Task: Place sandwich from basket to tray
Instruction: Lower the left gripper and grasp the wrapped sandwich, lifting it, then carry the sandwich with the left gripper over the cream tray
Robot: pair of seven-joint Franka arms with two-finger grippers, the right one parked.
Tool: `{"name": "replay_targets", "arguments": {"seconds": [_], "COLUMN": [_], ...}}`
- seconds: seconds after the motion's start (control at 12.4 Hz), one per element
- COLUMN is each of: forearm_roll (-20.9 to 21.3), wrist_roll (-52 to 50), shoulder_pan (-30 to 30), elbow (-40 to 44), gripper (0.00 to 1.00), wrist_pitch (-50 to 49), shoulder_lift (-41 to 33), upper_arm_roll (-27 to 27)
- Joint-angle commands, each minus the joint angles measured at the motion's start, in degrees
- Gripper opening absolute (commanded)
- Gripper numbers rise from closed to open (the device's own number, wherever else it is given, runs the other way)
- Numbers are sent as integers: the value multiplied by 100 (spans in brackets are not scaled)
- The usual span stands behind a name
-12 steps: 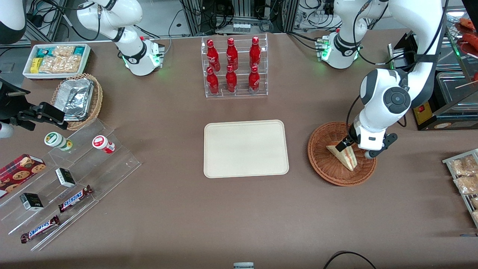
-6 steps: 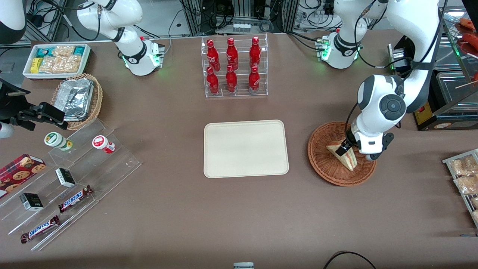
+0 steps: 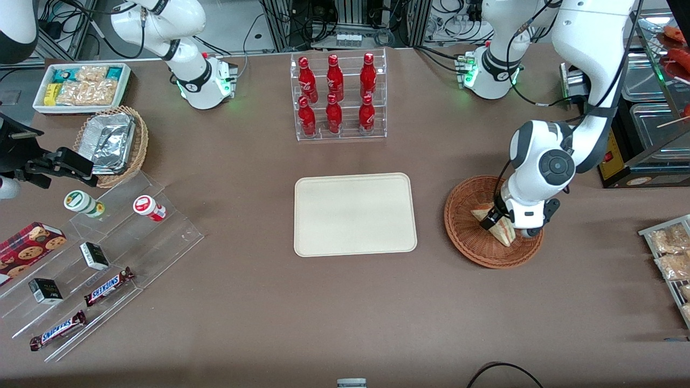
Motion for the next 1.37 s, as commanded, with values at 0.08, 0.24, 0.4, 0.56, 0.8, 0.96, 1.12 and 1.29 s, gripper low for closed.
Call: {"name": "replay_targets", "arguments": {"seconds": [0.08, 0.24, 0.4, 0.56, 0.8, 0.96, 1.12, 1.29], "forearm_roll": [-33, -24, 11, 47, 47, 47, 38, -23], "wrist_roll": [-50, -15, 3, 378, 916, 1161, 1643, 1753], "shoulder_pan": [2, -7, -25, -51, -331, -656, -981, -1376], "elbow": [102, 146, 416, 733, 1216, 1559, 1701, 1929], "gripper": [13, 8, 8, 7, 7, 7, 9, 9], "wrist_pitch": [-13, -65, -607, -1328, -2154, -2648, -2658, -2658], "shoulder_lift": [-1, -45, -107, -124, -195, -142, -81, 86], "upper_arm_roll": [-7, -7, -7, -33, -77, -86, -86, -86]}}
